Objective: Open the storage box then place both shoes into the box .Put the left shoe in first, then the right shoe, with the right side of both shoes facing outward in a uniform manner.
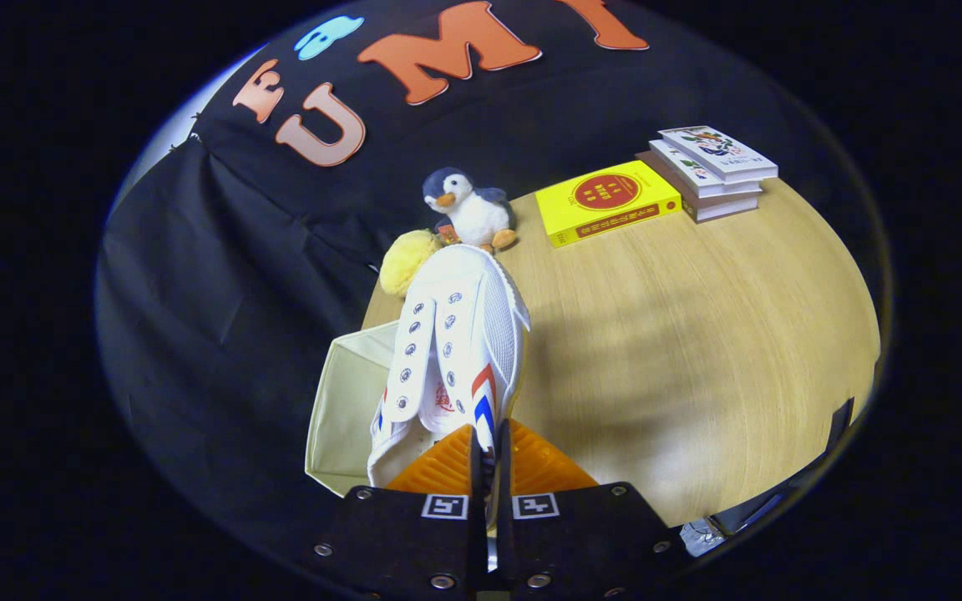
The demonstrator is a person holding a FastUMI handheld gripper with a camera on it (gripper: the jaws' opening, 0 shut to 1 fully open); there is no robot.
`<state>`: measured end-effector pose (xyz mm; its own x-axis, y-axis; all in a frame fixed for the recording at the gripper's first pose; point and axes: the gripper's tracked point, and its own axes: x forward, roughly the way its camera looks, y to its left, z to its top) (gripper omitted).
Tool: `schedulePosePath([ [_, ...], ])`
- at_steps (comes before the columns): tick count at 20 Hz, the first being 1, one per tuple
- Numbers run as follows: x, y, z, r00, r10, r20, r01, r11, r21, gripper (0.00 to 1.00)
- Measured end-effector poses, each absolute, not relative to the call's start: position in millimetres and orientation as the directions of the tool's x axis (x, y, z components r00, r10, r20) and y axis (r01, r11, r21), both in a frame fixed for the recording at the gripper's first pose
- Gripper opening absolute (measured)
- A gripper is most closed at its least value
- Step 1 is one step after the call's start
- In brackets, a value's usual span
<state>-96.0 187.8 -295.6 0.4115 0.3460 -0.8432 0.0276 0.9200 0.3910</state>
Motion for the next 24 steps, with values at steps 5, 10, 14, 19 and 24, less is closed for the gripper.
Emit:
schedulePosePath([
  [5,-99,260,-291,0.365,0.402,-0.840,-0.027,0.906,0.422,0.05],
  [10,-110,322,-300,0.299,0.433,-0.851,-0.085,0.900,0.428,0.05],
  [14,-117,346,-324,0.246,0.394,-0.886,-0.089,0.919,0.384,0.05],
  [19,-122,353,-345,0.223,0.324,-0.919,-0.072,0.946,0.316,0.05],
  [24,-113,344,-361,0.235,0.228,-0.945,-0.059,0.974,0.221,0.05],
])
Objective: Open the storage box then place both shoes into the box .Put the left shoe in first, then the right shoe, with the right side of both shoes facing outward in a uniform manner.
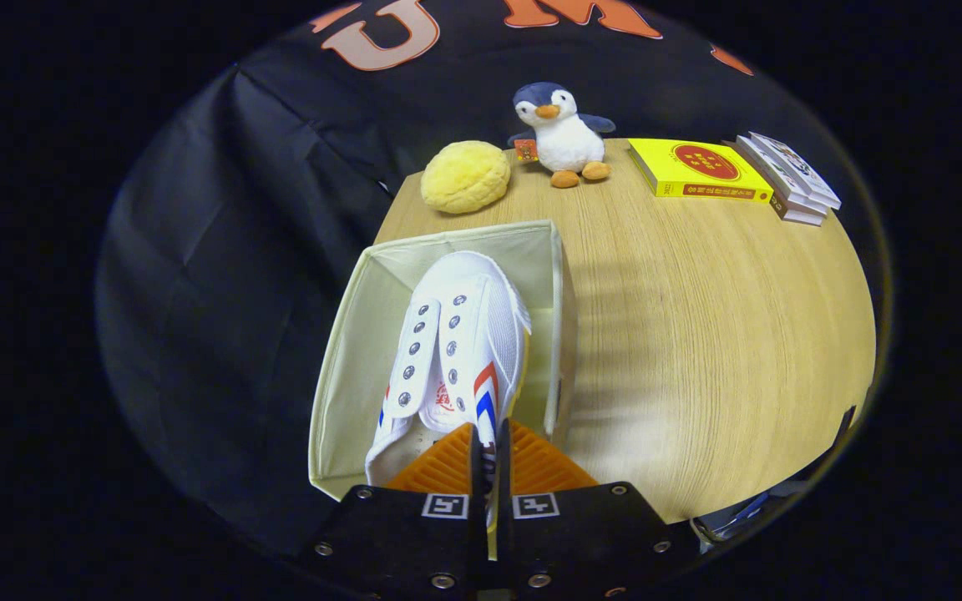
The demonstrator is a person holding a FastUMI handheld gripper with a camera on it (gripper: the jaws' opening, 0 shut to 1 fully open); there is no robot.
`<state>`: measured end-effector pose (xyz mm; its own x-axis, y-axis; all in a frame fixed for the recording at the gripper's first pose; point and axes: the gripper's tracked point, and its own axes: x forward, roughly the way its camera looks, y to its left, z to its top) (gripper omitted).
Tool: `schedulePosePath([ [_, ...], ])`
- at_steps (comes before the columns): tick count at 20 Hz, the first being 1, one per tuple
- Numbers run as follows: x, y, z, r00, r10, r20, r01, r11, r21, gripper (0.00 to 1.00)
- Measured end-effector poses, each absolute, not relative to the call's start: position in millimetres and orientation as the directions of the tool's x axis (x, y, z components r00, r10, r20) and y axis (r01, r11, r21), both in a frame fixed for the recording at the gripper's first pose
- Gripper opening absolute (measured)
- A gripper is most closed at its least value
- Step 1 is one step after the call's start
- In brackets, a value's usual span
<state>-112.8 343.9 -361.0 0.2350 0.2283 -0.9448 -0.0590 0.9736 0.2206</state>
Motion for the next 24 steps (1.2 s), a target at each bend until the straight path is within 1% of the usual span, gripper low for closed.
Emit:
schedulePosePath([
  [2,-111,346,-366,0.237,0.203,-0.950,-0.055,0.979,0.195,0.05],
  [5,-111,350,-375,0.228,0.155,-0.961,-0.080,0.987,0.140,0.05],
  [8,-119,354,-380,0.192,0.161,-0.968,-0.088,0.985,0.147,0.08],
  [10,-118,362,-378,0.194,0.196,-0.961,-0.084,0.980,0.182,0.17],
  [11,-120,363,-376,0.189,0.217,-0.958,-0.082,0.975,0.205,0.26],
  [12,-120,367,-369,0.194,0.255,-0.947,-0.081,0.967,0.243,0.27],
  [14,-110,363,-354,0.224,0.306,-0.925,-0.099,0.952,0.291,0.29],
  [18,-86,334,-325,0.322,0.343,-0.882,-0.125,0.939,0.320,0.37],
  [20,-75,314,-309,0.378,0.351,-0.856,-0.138,0.936,0.323,0.43],
  [21,-70,304,-301,0.407,0.354,-0.842,-0.146,0.935,0.323,0.50],
  [22,-65,290,-293,0.437,0.352,-0.828,-0.150,0.936,0.319,0.53],
  [23,-61,278,-285,0.469,0.352,-0.810,-0.153,0.936,0.317,0.59],
  [24,-55,266,-276,0.506,0.351,-0.788,-0.158,0.936,0.316,0.62],
])
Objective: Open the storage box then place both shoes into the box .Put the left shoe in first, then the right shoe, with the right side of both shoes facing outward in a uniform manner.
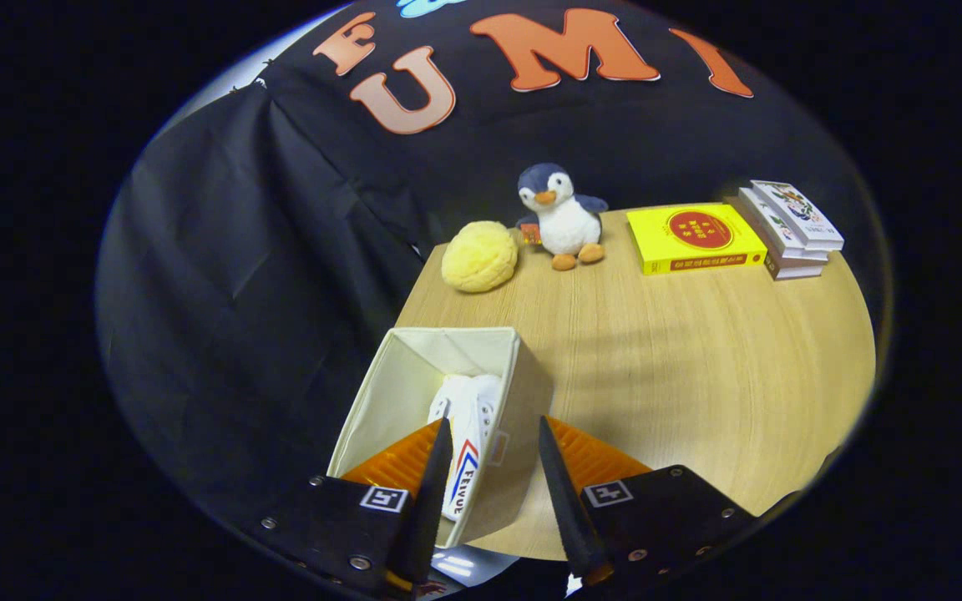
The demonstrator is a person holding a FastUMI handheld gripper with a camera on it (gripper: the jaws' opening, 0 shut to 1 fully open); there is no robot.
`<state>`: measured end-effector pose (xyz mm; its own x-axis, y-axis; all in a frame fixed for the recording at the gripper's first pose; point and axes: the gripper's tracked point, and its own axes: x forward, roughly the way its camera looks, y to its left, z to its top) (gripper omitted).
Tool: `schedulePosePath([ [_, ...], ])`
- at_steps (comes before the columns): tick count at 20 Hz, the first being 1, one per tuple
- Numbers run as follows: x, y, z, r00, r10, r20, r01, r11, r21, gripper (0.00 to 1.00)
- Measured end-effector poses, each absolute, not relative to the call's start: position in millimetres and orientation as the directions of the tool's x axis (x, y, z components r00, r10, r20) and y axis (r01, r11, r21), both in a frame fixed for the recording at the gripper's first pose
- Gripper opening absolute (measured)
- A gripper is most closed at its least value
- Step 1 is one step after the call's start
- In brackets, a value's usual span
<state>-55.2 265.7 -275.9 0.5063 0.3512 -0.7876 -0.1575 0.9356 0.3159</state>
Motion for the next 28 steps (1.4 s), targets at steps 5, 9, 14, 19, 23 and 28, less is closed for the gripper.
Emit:
schedulePosePath([
  [5,-34,194,-233,0.682,0.307,-0.664,-0.169,0.949,0.264,0.85],
  [9,-24,142,-207,0.768,0.262,-0.585,-0.153,0.961,0.229,0.96],
  [14,-16,81,-178,0.850,0.196,-0.489,-0.117,0.975,0.187,0.97],
  [19,-11,26,-140,0.931,0.126,-0.343,-0.085,0.988,0.132,0.97],
  [23,-11,-5,-115,0.972,0.080,-0.223,-0.062,0.994,0.089,0.98],
  [28,-18,-28,-97,0.991,0.040,-0.131,-0.036,0.999,0.036,0.98],
])
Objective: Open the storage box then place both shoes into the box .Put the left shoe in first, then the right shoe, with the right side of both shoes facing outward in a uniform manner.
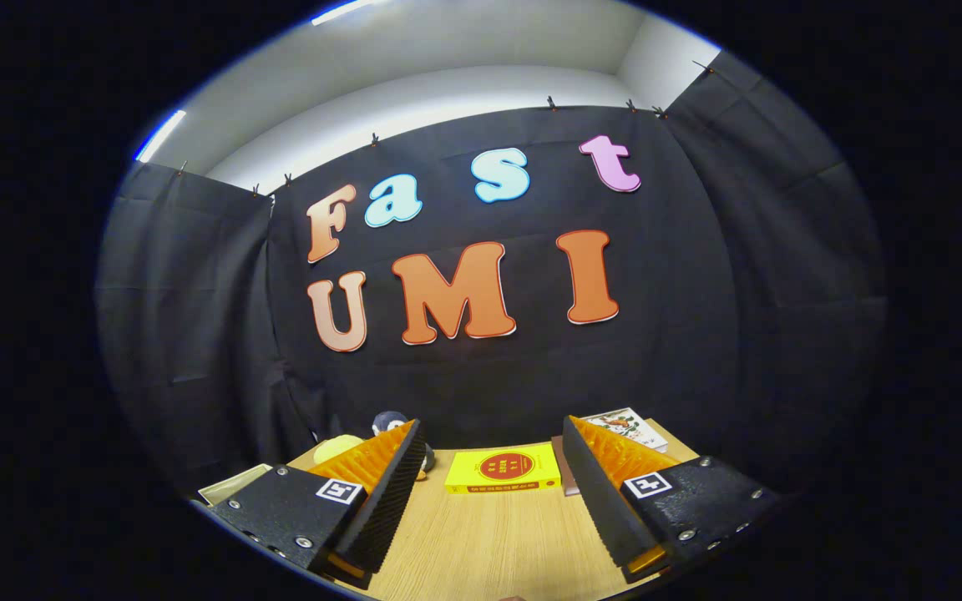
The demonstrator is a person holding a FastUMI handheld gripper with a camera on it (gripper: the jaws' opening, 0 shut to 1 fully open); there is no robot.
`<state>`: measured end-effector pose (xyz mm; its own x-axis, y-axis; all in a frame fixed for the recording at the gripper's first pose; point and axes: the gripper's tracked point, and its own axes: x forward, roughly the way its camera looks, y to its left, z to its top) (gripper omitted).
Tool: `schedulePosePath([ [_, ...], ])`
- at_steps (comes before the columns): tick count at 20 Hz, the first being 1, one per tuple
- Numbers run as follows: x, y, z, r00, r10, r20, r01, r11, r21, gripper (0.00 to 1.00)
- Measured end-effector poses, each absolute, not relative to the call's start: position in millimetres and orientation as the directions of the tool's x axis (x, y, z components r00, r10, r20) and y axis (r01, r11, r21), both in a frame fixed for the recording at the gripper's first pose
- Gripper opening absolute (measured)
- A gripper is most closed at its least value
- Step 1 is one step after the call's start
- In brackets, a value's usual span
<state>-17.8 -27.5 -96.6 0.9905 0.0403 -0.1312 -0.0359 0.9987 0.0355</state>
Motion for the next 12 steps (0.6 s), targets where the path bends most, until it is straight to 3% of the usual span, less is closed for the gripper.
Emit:
schedulePosePath([
  [4,-24,-31,-79,0.998,0.043,-0.049,-0.043,0.999,0.008,0.98],
  [12,-24,-27,-60,0.998,0.053,-0.021,-0.053,0.998,0.037,0.98],
])
